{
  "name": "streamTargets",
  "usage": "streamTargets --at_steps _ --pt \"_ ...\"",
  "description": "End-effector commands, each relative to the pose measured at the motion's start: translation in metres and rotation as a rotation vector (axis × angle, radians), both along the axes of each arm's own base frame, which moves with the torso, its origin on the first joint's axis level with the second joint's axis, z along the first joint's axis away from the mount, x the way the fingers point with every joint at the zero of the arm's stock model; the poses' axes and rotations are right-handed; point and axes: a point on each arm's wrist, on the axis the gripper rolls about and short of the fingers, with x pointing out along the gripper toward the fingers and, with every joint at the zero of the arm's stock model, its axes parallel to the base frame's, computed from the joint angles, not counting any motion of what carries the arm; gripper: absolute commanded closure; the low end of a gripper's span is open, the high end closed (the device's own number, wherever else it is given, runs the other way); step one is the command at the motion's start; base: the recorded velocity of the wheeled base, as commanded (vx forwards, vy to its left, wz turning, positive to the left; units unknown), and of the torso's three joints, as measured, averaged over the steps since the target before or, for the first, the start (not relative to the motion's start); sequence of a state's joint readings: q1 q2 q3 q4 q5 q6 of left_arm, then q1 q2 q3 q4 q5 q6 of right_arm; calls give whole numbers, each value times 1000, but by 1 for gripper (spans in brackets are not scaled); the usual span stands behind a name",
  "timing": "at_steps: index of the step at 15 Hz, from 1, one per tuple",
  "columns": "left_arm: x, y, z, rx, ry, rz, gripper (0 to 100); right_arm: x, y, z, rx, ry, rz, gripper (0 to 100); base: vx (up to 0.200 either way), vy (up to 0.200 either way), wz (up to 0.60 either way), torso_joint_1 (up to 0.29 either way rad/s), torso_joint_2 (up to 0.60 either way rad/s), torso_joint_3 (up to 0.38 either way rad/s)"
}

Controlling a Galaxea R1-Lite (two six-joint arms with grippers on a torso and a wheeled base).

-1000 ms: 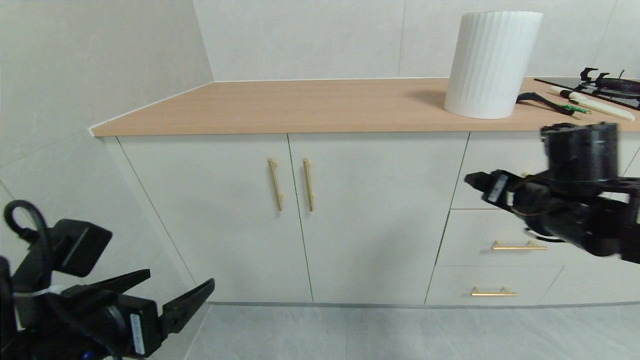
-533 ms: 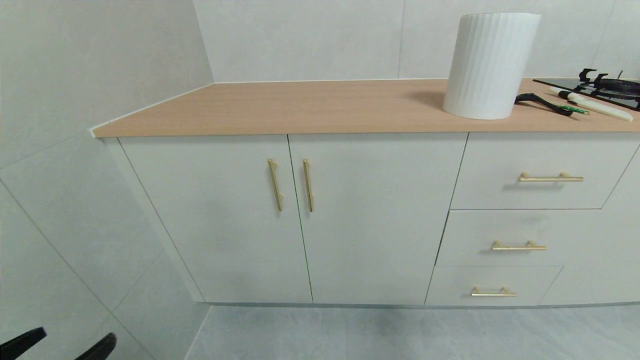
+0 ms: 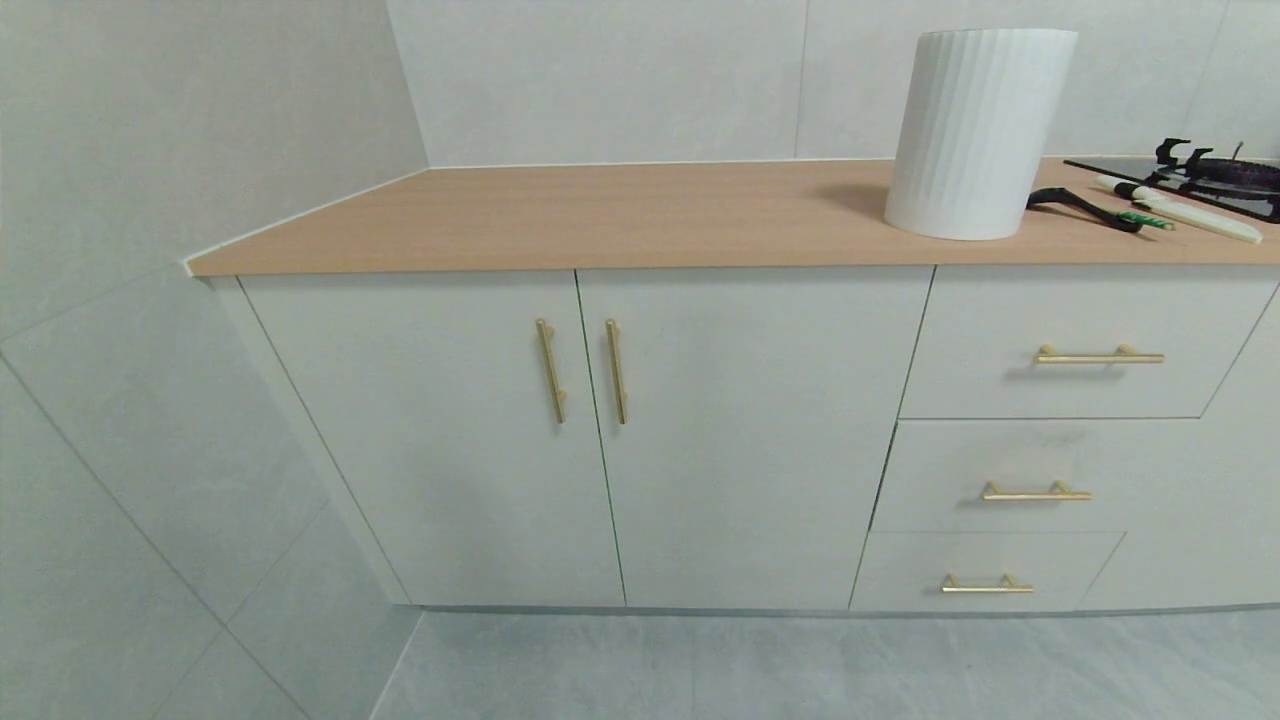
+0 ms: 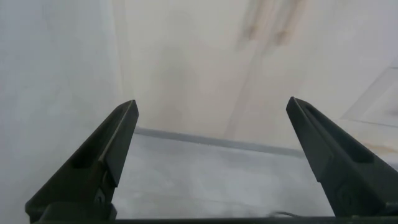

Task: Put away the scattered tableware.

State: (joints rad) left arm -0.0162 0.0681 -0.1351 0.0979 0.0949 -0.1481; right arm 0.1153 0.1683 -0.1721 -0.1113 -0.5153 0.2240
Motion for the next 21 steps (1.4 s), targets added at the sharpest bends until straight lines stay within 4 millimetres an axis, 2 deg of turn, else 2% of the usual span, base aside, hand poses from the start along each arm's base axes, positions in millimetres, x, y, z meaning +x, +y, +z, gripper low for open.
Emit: streamTargets --at_steps 1,2,4,6,9,10,11,12,14,15,17,21 --pt "1 0 -22 52 -19 55 0 -2 0 -23 11 -5 -38 0 0 0 0 0 0 0" --pt "4 1 -24 105 -69 73 0 2 0 -37 -18 46 -46 0 0 0 0 0 0 0" --pt "5 1 -25 145 -50 81 0 3 -1 -47 -48 106 -126 0 0 0 0 0 0 0" --pt "5 -2 -29 174 -19 -25 0 -1 0 -51 -61 114 -215 0 0 0 0 0 0 0" --pt "5 -2 -29 173 -17 -36 0 -5 1 -57 -102 139 -225 0 0 0 0 0 0 0" --pt "5 -2 -29 162 -19 -34 0 -5 1 -57 -111 128 -191 0 0 0 0 0 0 0" --pt "5 -2 -29 159 -19 -34 0 -4 4 -57 -141 128 -80 0 0 0 0 0 0 0" --pt "5 -2 -29 159 -19 -34 0 -4 4 -57 -141 128 -80 0 0 0 0 0 0 0" --pt "5 -2 -29 159 -19 -34 0 -2 12 -61 -200 139 315 0 0 0 0 0 0 0" --pt "5 -2 -29 159 -19 -34 0 -2 13 -63 -212 161 366 0 0 0 0 0 0 0" --pt "5 -2 -29 154 -19 -34 0 -2 13 -63 -268 162 358 0 0 0 0 0 0 0" --pt "5 -2 -29 153 -20 -34 0 -2 13 -62 -250 155 358 0 0 0 0 0 0 0"
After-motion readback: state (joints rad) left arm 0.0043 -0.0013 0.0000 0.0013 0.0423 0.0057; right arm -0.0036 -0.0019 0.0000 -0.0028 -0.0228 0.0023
